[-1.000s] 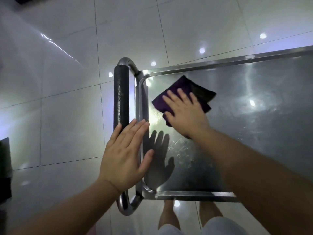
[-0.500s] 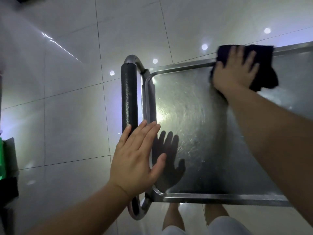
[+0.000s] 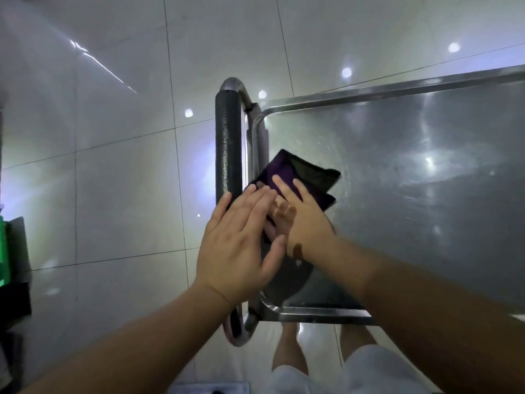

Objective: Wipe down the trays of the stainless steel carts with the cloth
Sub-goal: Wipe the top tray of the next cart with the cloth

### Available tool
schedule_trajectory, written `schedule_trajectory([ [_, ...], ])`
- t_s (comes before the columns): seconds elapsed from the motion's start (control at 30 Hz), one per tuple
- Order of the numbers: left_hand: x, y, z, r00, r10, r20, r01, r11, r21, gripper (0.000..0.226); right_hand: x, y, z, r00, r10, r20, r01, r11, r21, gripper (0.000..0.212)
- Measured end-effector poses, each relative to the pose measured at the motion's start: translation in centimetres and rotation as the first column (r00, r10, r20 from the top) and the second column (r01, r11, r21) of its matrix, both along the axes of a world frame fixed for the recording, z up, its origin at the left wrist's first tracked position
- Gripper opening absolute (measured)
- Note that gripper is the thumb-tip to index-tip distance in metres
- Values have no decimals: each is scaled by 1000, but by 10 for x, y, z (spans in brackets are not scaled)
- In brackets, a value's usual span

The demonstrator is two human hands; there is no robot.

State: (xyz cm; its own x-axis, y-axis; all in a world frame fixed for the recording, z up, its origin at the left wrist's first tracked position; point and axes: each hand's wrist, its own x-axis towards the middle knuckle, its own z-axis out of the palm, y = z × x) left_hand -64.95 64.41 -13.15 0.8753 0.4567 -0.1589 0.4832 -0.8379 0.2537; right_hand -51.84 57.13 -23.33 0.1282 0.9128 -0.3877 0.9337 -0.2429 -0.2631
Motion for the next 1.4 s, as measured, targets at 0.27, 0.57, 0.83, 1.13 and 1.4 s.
schedule_trajectory([
  [0.27,-2,-1,1,1000,17,-7,-17,999,39,65,-91,-142,-8,968,218,-122,-214,976,47,64],
  [0.57,0,-5,1,1000,12,25,-14,998,63,62,-1,-236,-8,989,-150,-10,149,989,-16,66],
  [0.83,1,-6,0,1000,10,2,-10,995,104,60,48,-314,7,870,-480,115,493,840,-225,69],
  [1.13,1,-10,3,999,-43,9,41,983,178,63,52,-306,15,887,-448,115,460,830,-317,73],
  [1.4,0,-16,4,996,-89,-3,87,967,240,57,54,-300,25,898,-424,119,436,817,-378,67],
])
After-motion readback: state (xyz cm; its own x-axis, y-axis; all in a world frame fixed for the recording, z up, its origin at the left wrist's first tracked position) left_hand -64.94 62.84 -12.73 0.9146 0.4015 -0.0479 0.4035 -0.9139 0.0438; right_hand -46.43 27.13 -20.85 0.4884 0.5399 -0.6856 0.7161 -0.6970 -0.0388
